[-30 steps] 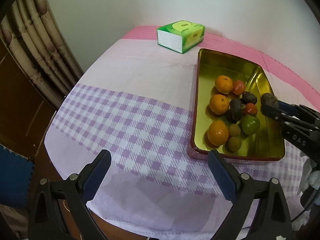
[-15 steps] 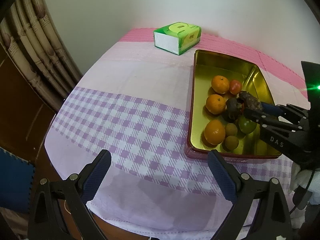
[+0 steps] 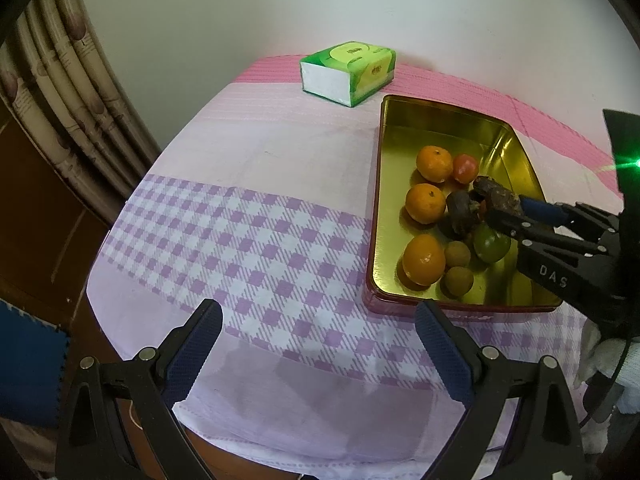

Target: Organize fruits

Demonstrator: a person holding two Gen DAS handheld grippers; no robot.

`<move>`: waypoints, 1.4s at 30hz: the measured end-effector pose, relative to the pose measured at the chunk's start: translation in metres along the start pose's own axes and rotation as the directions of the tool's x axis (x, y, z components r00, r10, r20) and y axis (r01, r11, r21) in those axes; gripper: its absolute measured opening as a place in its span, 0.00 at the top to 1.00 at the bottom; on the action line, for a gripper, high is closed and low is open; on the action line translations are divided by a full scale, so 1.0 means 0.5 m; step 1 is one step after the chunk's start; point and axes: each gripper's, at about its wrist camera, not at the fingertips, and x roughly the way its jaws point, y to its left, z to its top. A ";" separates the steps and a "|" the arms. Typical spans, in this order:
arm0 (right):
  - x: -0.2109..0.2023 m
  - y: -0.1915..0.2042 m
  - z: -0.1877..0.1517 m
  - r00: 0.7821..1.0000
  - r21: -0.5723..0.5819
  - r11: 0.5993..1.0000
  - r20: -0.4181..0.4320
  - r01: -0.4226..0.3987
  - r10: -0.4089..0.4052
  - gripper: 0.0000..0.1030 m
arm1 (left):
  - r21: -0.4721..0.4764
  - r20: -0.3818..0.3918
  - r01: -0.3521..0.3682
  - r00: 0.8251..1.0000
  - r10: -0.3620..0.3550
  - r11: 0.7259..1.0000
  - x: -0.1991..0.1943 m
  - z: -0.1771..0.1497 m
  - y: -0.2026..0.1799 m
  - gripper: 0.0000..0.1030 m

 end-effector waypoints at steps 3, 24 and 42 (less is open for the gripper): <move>-0.027 -0.002 0.003 0.999 0.005 1.000 0.029 0.016 -0.016 0.40 | 0.000 -0.003 0.002 1.000 -0.002 1.000 0.002 -0.001 -0.003 0.07; -0.175 -0.045 -0.116 0.992 0.181 0.976 0.023 0.117 -0.123 0.05 | 0.043 0.013 0.040 0.999 -0.041 0.998 -0.018 -0.021 -0.049 0.07; -0.149 -0.001 -0.146 0.983 0.123 0.976 -0.012 0.182 -0.182 0.04 | 0.103 0.031 0.016 0.999 -0.020 0.995 -0.023 -0.040 -0.093 0.07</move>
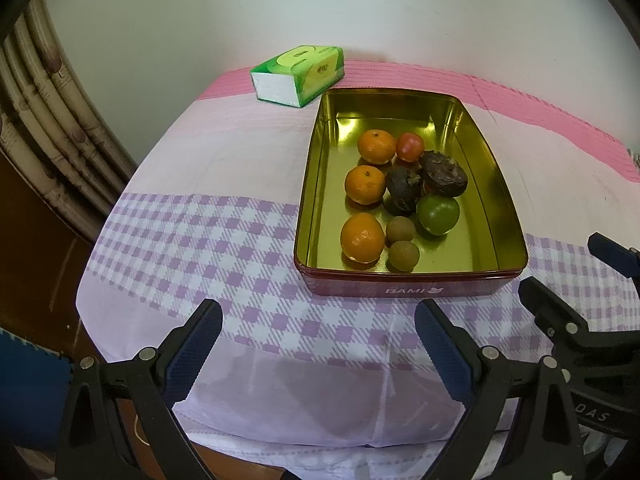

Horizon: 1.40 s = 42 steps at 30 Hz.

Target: Organize fruits

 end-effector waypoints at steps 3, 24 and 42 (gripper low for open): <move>0.003 0.000 -0.001 1.000 0.001 1.000 -0.005 0.001 -0.001 0.04 | -0.003 -0.001 0.006 1.000 -0.006 1.000 -0.001 -0.001 0.000 0.07; 0.010 0.008 -0.006 1.000 -0.027 1.000 -0.027 0.007 -0.007 0.04 | -0.012 0.001 0.002 1.000 -0.002 1.000 0.001 0.002 0.009 0.07; 0.010 0.015 -0.011 0.999 -0.036 0.999 -0.041 0.005 -0.006 0.04 | -0.016 -0.001 0.002 1.000 -0.002 1.000 0.002 0.002 0.008 0.07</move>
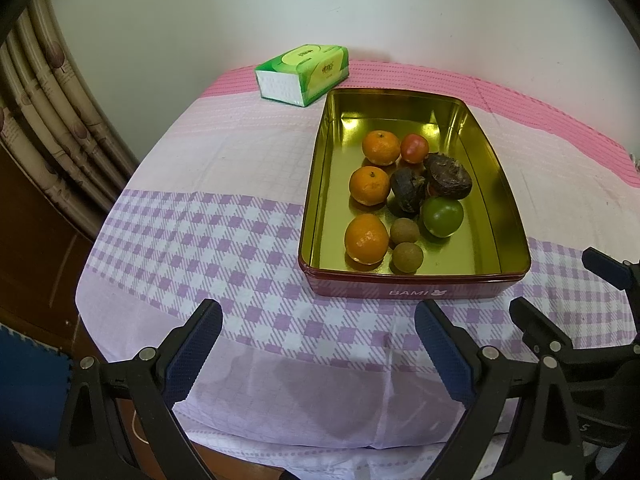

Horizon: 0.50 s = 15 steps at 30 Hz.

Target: Organize fruits

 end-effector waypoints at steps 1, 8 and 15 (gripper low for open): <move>0.001 0.000 0.000 1.000 -0.001 1.000 -0.001 0.000 0.000 0.04 | -0.001 0.000 0.000 1.000 0.000 1.000 0.000 0.000 -0.001 0.07; 0.002 0.002 0.000 1.000 -0.002 1.000 -0.002 0.000 0.000 0.04 | -0.002 -0.002 0.001 1.000 -0.001 1.000 0.000 0.000 -0.001 0.07; 0.003 0.004 0.000 1.000 -0.004 1.000 -0.003 0.000 0.000 0.04 | -0.004 -0.001 0.002 1.000 -0.002 1.000 -0.001 0.000 -0.002 0.07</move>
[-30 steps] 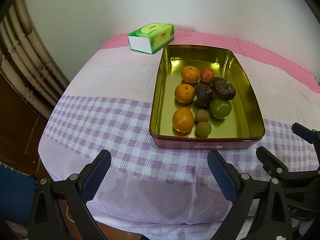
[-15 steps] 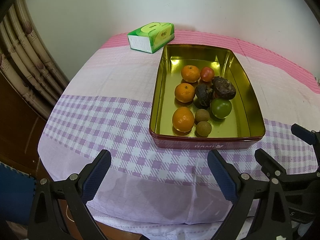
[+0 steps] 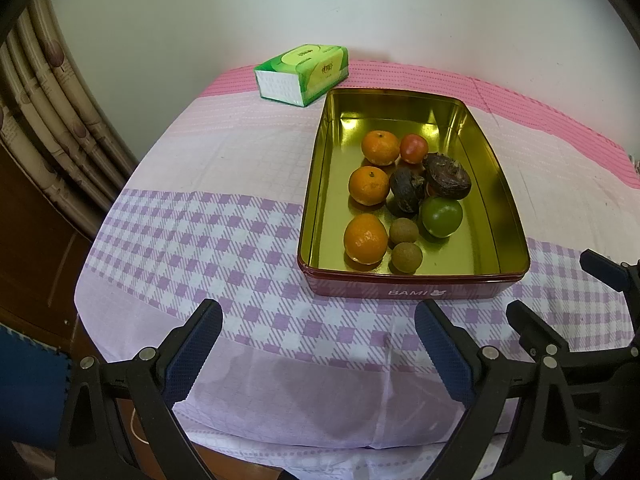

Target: Organize fruits

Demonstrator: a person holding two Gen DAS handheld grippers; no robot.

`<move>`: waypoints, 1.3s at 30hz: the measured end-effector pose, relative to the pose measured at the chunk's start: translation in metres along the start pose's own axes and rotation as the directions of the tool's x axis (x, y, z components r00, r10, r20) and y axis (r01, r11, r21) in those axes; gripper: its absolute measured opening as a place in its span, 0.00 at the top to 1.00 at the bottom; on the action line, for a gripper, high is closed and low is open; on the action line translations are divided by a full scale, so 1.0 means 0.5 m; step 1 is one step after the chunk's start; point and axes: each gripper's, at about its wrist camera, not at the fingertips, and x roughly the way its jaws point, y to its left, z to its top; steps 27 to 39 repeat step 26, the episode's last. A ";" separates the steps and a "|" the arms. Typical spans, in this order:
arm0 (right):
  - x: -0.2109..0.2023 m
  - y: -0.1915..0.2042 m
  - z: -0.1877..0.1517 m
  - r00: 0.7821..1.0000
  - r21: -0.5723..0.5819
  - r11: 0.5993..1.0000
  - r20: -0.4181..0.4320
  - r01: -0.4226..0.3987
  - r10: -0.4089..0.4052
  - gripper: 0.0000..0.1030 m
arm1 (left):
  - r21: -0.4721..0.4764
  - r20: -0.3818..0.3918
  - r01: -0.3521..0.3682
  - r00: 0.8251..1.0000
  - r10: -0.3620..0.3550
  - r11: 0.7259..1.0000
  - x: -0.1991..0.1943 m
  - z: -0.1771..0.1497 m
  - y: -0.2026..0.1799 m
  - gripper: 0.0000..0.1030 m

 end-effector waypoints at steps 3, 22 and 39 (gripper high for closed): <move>0.001 0.002 -0.002 1.000 -0.005 1.000 0.000 -0.002 0.002 0.04 | -0.001 0.001 0.001 1.000 -0.001 1.000 0.000 0.000 0.001 0.07; 0.001 0.003 -0.001 1.000 -0.004 1.000 0.000 0.000 0.000 0.04 | 0.002 0.019 -0.008 1.000 0.008 1.000 -0.005 0.000 -0.001 0.07; 0.001 0.003 -0.001 1.000 -0.004 1.000 -0.001 0.000 0.000 0.04 | 0.010 0.021 -0.002 1.000 0.001 1.000 -0.006 -0.001 -0.006 0.07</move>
